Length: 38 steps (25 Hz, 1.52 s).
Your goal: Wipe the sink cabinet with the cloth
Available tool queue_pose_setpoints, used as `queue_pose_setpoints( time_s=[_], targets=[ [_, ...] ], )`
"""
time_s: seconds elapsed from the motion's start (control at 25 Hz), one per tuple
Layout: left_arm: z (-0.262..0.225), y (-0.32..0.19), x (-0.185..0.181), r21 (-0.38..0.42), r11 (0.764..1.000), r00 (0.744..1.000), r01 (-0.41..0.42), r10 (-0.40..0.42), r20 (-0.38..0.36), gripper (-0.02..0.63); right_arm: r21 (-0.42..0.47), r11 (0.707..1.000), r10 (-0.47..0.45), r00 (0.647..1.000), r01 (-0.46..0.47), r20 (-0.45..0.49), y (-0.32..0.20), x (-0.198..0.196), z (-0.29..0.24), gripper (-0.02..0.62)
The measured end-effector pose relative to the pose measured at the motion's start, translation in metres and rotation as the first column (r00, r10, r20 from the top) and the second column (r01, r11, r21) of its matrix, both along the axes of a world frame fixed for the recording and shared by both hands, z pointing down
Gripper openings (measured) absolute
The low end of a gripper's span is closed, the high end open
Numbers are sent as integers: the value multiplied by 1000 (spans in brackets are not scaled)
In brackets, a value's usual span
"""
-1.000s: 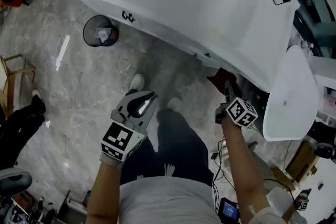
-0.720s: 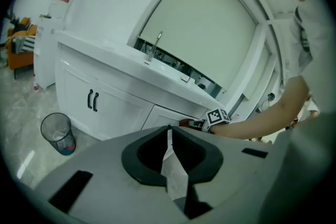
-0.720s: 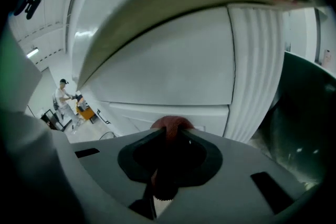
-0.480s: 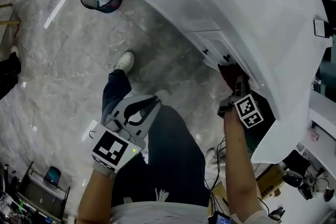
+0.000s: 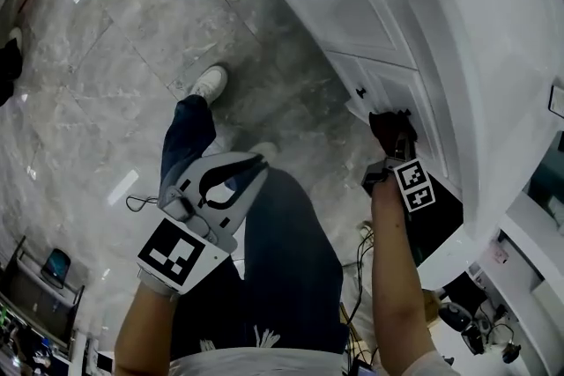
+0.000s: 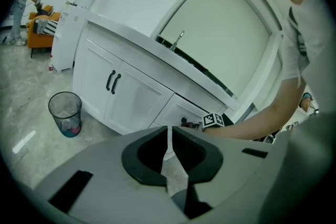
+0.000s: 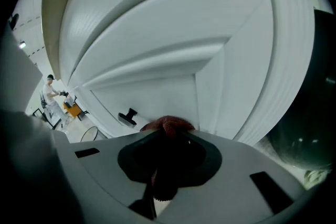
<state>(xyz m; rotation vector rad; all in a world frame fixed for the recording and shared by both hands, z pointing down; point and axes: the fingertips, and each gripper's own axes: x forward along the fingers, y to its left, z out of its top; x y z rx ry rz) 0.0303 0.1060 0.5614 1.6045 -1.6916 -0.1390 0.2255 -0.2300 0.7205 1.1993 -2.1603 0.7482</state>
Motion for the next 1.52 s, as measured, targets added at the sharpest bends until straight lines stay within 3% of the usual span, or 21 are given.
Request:
queue_pose_setpoints(
  time_s=[0.32,0.52,0.84,1.0,1.2,1.52],
  targets=[
    [18,19,-16,-39,999,1000,21,-22,-19,12,42,995,93,996,-92,-11,3,-20,27,55],
    [18,21,-15,-40,999,1000,-20,20,-16,12,27,999,17,1000,-17,25,18,-69,28,55],
    [8,16,-33,-39,994,994,-106,106,-12,12,-32,998,54,989,-50,136,32,-121,12,55],
    [-1,13,-32,-28,989,989,-146,145,-25,12,8,1000,23,989,-25,149,37,-129,-15,55],
    [-6,-3,-25,-14,962,962,-272,272,-9,12,42,999,-5,975,-5,222,40,-127,-50,55],
    [-12,-31,-17,-13,936,936,-352,352,8,12,-80,990,139,916,-118,377,38,-104,-75,55]
  ],
)
